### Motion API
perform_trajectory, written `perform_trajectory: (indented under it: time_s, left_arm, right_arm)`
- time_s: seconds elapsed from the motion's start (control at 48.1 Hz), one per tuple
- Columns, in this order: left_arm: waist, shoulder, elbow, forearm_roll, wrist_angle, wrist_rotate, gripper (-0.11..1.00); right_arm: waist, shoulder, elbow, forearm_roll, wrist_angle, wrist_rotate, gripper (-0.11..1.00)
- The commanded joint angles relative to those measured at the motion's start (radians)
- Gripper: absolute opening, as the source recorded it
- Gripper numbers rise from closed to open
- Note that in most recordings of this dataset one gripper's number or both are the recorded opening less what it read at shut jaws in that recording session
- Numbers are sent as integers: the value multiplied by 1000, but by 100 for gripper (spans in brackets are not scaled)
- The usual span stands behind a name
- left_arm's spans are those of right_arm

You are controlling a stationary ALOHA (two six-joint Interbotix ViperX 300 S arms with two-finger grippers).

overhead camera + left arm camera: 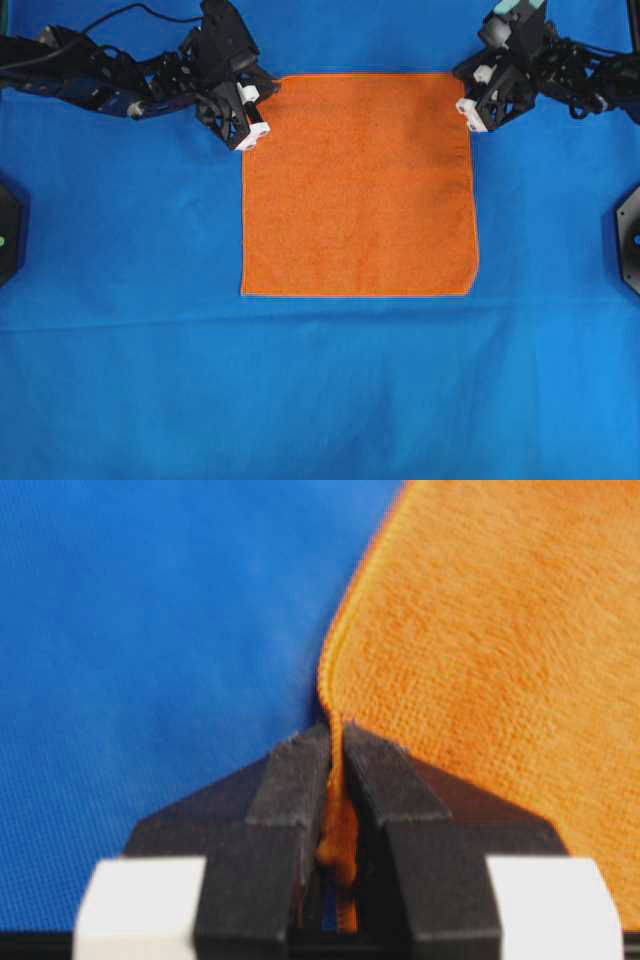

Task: Fold the orange towel.
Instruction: 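Lift the far edge with both grippers and fold it toward the near edge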

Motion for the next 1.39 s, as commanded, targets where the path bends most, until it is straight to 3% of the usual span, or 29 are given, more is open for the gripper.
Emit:
perform_trajectory:
  time_s: [0.0, 0.229, 0.686, 0.852, 1.06, 1.371]
  left_arm:
    - [-3, -80, -6, 2, 20, 2, 0]
    - [-3, -173, -5, 2, 69, 29, 0]
    - [-26, -193, 29, 2, 75, 49, 0]
    - [-74, -221, 80, 2, 67, 63, 0]
    - [-202, -267, 140, 2, 58, 94, 0]
    - [-425, -279, 147, 2, 60, 64, 0]
  right_arm:
    - [-2, -71, -8, -2, 9, 0, 0]
    - [6, -178, 5, -2, 67, 0, 0]
    - [54, -212, 40, 2, 77, 14, 0]
    - [144, -282, 77, 20, 129, 26, 0]
    - [287, -394, 129, 35, 199, 58, 0]
    - [503, -492, 181, 35, 342, 196, 0]
